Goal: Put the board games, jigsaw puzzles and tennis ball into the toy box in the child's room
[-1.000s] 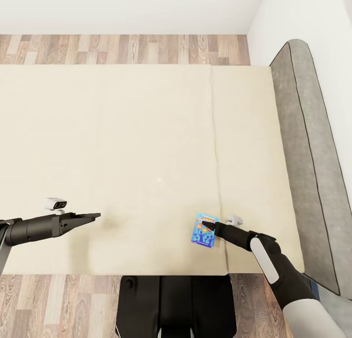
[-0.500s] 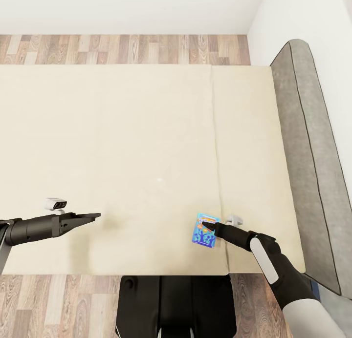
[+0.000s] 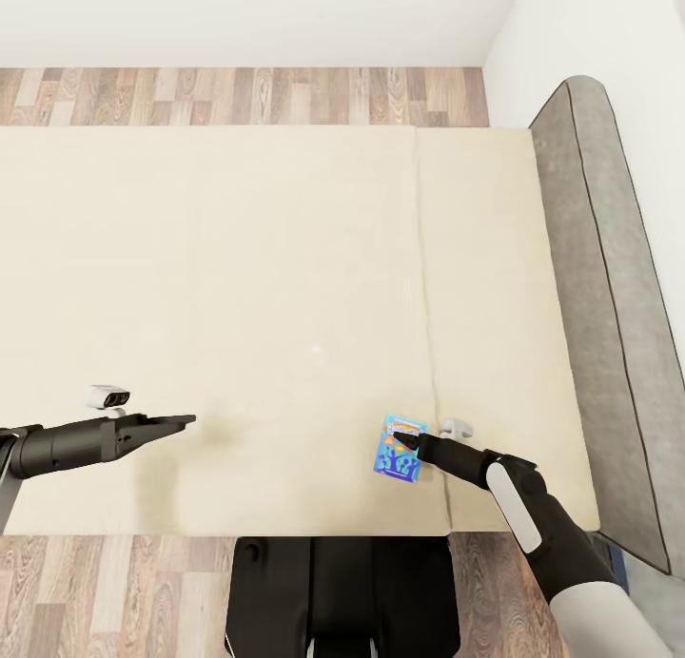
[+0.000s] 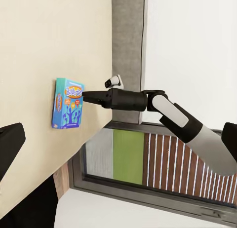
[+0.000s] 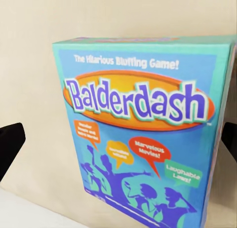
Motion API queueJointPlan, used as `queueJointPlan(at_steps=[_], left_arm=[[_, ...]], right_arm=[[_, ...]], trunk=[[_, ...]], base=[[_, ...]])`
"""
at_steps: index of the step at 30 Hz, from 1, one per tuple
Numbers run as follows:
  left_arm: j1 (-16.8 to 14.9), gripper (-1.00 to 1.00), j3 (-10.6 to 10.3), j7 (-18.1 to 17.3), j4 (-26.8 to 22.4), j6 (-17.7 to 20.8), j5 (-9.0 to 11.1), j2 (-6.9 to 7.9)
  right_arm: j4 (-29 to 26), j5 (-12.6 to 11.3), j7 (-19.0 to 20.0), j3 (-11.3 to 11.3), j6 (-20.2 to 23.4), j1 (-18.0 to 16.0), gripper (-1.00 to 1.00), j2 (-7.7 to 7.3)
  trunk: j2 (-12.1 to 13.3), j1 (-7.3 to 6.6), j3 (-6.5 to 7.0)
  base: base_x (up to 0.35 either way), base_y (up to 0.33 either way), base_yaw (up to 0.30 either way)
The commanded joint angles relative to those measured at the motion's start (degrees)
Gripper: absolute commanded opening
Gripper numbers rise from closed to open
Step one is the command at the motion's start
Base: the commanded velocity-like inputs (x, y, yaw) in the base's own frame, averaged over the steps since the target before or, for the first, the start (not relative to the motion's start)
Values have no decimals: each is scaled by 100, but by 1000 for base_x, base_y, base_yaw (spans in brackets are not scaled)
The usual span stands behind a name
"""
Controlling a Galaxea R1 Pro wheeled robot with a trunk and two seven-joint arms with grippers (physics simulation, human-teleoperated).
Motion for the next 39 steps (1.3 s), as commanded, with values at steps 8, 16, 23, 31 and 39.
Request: queueJointPlan(at_steps=[8, 16, 23, 31, 39], left_arm=[[-5, 100, -1, -24, 0, 61, -5, 2], [-2, 100, -1, -24, 0, 61, -5, 1], [-3, 100, -1, -24, 0, 61, -4, 2], [-1, 100, -1, -24, 0, 61, -4, 2], [-1, 100, -1, -24, 0, 61, -5, 2]], right_arm=[[-5, -8, 4, 5, 22, -1, 100, -4], [-5, -8, 4, 5, 22, -1, 100, -4], [-5, -8, 4, 5, 22, -1, 100, -4], [-5, -8, 4, 5, 22, -1, 100, -4], [-5, -8, 4, 5, 22, -1, 100, -4]], trunk=[[-9, 3, -6], [-9, 3, -6], [-9, 3, -6], [-9, 3, -6], [-9, 3, -6]], base=[[0, 55, 0], [0, 72, 0], [0, 69, 0], [0, 32, 0], [0, 54, 0]])
